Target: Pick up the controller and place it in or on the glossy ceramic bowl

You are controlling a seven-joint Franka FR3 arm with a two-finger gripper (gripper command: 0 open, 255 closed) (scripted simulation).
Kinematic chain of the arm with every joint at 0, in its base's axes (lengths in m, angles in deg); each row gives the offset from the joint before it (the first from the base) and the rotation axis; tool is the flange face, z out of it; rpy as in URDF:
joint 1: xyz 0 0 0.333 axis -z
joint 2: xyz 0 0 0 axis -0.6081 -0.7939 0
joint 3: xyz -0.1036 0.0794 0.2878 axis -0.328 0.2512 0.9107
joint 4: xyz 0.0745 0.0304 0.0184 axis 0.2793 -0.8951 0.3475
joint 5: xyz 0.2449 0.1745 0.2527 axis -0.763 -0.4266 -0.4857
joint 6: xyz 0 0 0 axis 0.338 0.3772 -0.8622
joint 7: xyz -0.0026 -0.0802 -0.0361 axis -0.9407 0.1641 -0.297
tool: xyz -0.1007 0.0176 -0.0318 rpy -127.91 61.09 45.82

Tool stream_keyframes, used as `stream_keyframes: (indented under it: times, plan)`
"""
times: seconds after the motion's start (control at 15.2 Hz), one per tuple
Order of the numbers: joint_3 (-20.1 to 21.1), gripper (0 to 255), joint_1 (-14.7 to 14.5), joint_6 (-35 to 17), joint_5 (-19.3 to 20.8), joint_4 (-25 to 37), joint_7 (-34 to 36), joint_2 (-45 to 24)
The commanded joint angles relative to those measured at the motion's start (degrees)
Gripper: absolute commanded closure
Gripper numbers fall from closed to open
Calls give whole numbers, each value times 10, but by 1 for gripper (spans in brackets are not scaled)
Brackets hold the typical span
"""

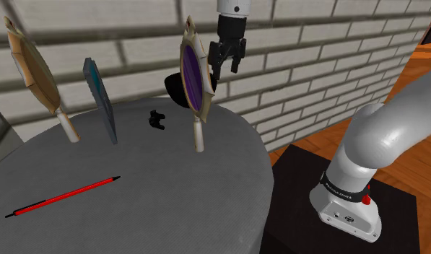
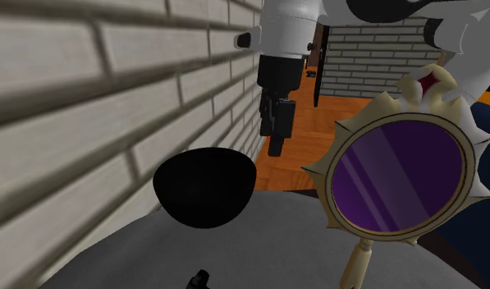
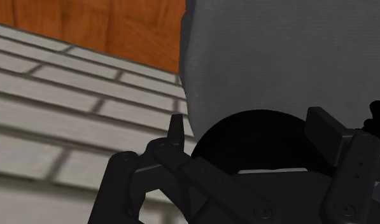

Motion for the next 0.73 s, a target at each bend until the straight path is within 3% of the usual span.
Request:
stream_keyframes:
  times: [0.0,0.33,0.66]
  plan:
    - [25,0,0,-14,2,23,36,-41]
    - [80,0,-2,-25,22,99,124,-143]
    - [124,0,-15,-22,67,197,217,-262]
